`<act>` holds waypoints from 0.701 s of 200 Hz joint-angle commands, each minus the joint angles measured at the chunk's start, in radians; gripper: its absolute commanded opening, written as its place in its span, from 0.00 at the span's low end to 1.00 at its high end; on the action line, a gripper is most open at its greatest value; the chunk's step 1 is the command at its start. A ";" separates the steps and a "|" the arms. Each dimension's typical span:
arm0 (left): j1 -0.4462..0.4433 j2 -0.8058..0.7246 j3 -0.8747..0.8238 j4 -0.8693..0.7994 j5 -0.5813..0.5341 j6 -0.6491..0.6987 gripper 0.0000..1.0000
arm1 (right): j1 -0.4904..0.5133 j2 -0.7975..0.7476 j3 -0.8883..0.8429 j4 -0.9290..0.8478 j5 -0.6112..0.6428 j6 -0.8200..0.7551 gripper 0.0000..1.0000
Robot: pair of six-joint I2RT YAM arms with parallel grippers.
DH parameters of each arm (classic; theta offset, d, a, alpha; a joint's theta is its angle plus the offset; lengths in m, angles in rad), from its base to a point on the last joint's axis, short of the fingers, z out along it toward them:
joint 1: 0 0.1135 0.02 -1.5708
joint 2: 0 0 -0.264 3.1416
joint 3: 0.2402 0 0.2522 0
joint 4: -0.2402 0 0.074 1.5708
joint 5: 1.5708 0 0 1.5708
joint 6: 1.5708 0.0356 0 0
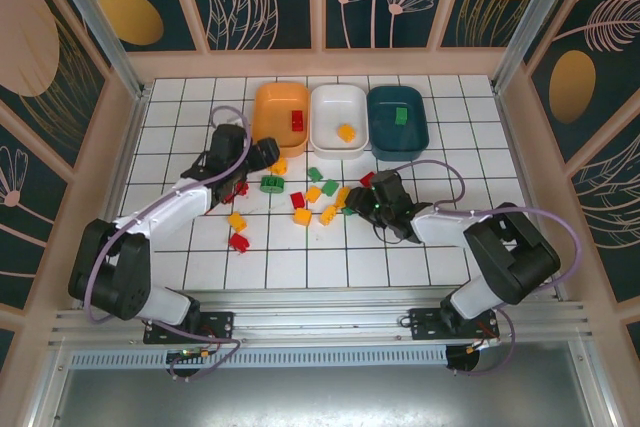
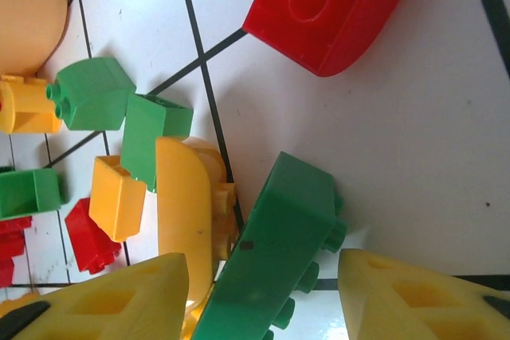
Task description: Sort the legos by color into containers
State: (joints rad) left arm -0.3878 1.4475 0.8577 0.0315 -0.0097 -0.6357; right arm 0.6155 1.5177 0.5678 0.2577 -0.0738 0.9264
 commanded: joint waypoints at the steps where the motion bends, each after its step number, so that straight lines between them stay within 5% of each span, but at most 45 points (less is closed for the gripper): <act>1: 0.006 -0.062 -0.047 0.030 0.010 -0.024 0.75 | 0.005 0.021 0.024 0.031 -0.007 0.019 0.45; 59: 0.006 -0.190 -0.144 -0.001 -0.044 -0.024 0.75 | 0.007 -0.026 0.010 0.016 0.004 0.016 0.26; 116: 0.006 -0.240 -0.177 -0.006 -0.035 -0.033 0.76 | -0.001 -0.198 0.052 -0.107 0.084 -0.088 0.22; 140: 0.006 -0.263 -0.190 -0.008 -0.025 -0.042 0.76 | -0.107 -0.242 0.145 -0.162 0.078 -0.204 0.22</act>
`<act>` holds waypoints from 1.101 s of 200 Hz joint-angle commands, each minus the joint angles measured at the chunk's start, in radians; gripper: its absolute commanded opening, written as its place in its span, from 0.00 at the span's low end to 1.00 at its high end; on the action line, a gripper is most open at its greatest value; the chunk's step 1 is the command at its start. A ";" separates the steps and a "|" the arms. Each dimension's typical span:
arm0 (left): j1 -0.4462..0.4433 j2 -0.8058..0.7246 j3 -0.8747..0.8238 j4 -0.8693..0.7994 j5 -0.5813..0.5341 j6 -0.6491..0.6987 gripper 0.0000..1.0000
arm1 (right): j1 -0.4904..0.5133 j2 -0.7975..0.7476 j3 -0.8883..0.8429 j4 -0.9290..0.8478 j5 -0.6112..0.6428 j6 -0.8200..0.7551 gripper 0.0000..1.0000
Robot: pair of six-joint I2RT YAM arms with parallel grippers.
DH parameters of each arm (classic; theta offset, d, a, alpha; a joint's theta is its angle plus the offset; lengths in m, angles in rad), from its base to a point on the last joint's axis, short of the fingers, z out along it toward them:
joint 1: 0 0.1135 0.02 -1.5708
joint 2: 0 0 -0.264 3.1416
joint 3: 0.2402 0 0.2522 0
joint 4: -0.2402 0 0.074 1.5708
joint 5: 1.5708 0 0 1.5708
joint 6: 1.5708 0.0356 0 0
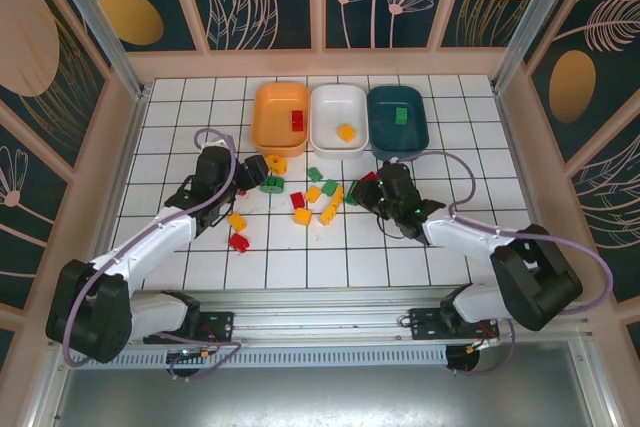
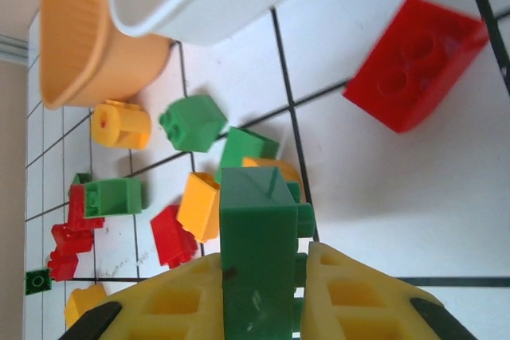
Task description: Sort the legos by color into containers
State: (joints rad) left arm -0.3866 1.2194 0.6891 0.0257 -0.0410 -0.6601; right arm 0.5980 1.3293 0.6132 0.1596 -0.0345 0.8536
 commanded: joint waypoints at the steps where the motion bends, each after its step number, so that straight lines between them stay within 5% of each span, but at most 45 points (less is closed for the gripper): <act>1: 0.005 -0.037 -0.022 -0.003 0.006 -0.019 0.76 | -0.096 -0.054 0.103 -0.064 0.029 -0.136 0.22; 55: 0.005 -0.101 -0.047 -0.034 0.016 -0.043 0.76 | -0.390 0.180 0.448 -0.172 -0.081 -0.364 0.22; 134: 0.005 -0.136 -0.106 -0.084 0.067 -0.081 0.85 | -0.429 0.668 0.871 -0.412 0.019 -0.533 0.26; 168: 0.006 -0.145 -0.106 -0.115 0.080 -0.077 0.99 | -0.428 0.687 0.911 -0.434 0.045 -0.546 0.50; 220: 0.005 -0.202 -0.116 -0.232 0.008 -0.134 0.99 | -0.376 0.454 0.756 -0.340 0.131 -0.530 0.57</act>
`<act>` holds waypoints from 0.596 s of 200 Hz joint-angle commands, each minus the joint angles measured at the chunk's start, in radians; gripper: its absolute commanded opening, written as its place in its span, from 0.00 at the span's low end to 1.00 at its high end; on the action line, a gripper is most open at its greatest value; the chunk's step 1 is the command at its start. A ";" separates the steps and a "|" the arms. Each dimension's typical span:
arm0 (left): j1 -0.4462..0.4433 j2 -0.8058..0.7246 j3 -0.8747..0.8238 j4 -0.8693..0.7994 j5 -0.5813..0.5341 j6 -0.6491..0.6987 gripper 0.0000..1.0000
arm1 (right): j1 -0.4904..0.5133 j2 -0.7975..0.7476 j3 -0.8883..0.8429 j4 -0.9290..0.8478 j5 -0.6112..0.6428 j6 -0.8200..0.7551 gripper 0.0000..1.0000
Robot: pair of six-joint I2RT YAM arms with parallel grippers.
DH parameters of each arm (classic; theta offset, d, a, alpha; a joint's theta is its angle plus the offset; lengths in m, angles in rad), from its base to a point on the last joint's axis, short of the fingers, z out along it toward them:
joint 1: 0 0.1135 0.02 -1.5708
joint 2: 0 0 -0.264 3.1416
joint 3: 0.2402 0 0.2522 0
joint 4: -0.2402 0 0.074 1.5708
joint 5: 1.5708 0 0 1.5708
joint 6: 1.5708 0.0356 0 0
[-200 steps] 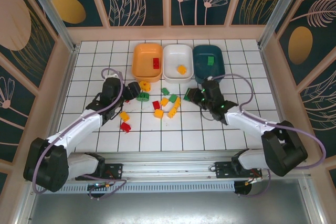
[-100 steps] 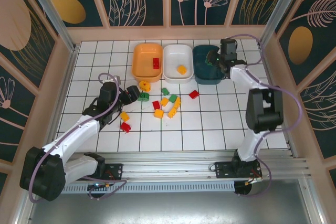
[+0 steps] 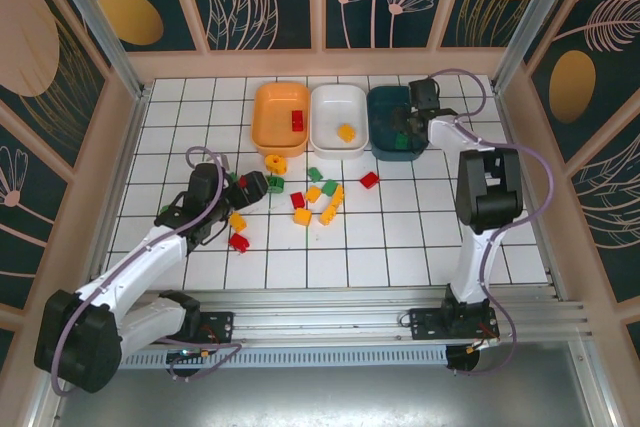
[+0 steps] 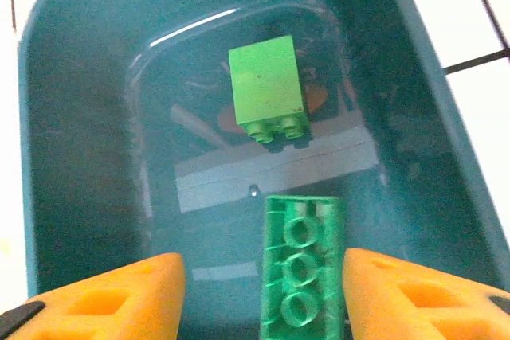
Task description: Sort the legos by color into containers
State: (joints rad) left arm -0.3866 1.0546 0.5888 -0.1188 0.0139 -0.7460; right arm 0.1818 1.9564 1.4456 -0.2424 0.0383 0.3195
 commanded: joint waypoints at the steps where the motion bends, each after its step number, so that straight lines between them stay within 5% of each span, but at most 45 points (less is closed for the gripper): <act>1: 0.005 -0.038 -0.018 -0.088 -0.047 -0.050 0.99 | 0.041 -0.178 -0.082 0.067 0.057 0.007 0.57; 55: 0.004 -0.101 -0.132 -0.099 -0.040 -0.169 0.97 | 0.237 -0.366 -0.343 0.229 0.042 -0.006 0.57; 119: 0.005 -0.199 -0.202 -0.071 -0.014 -0.239 0.93 | 0.480 -0.303 -0.423 0.156 0.033 0.085 0.60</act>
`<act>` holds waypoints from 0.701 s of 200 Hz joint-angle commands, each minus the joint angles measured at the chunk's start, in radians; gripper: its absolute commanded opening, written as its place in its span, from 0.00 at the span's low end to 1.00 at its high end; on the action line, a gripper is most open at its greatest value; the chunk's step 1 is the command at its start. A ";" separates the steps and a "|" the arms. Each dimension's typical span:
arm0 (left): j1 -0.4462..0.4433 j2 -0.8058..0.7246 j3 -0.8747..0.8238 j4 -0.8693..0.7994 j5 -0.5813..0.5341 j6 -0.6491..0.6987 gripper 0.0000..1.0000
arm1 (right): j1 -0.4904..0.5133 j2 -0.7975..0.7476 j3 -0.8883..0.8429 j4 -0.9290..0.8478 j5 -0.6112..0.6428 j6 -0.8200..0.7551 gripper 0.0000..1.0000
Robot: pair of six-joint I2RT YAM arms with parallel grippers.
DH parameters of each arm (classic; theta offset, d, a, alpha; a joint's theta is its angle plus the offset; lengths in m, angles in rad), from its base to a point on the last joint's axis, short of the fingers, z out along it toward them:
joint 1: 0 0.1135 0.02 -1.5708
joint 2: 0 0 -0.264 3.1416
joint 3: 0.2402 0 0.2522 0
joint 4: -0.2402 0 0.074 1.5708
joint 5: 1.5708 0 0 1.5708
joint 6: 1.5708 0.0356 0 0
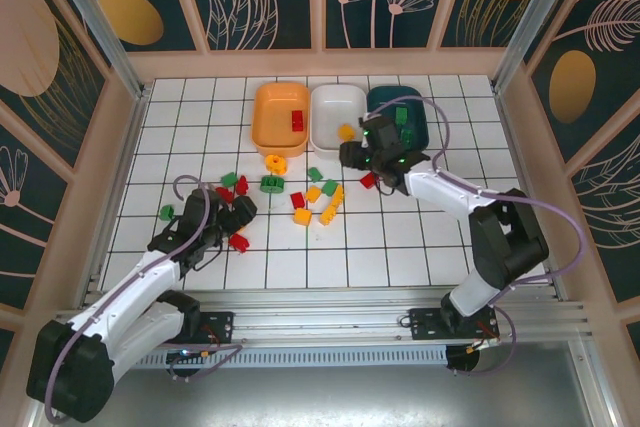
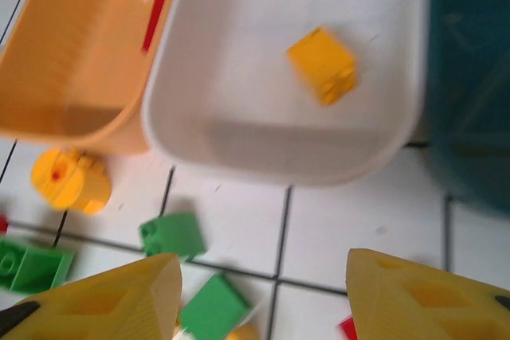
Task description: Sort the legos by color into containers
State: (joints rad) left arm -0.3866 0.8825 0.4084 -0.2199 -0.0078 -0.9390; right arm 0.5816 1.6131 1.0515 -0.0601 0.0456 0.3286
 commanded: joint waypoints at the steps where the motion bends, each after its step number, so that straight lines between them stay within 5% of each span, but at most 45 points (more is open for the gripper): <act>1: 0.005 -0.027 -0.022 0.033 0.009 -0.047 0.93 | 0.082 0.042 -0.031 -0.026 0.025 0.081 0.61; 83: 0.005 0.153 0.080 0.192 0.076 0.010 0.88 | 0.167 0.109 -0.108 -0.020 0.067 0.228 0.62; 140: 0.005 0.232 0.115 0.235 0.112 0.036 0.87 | 0.165 0.189 -0.086 0.010 0.050 0.252 0.48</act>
State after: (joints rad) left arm -0.3866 1.1015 0.4946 -0.0227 0.0780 -0.9352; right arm 0.7414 1.7832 0.9531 -0.0639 0.0780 0.5556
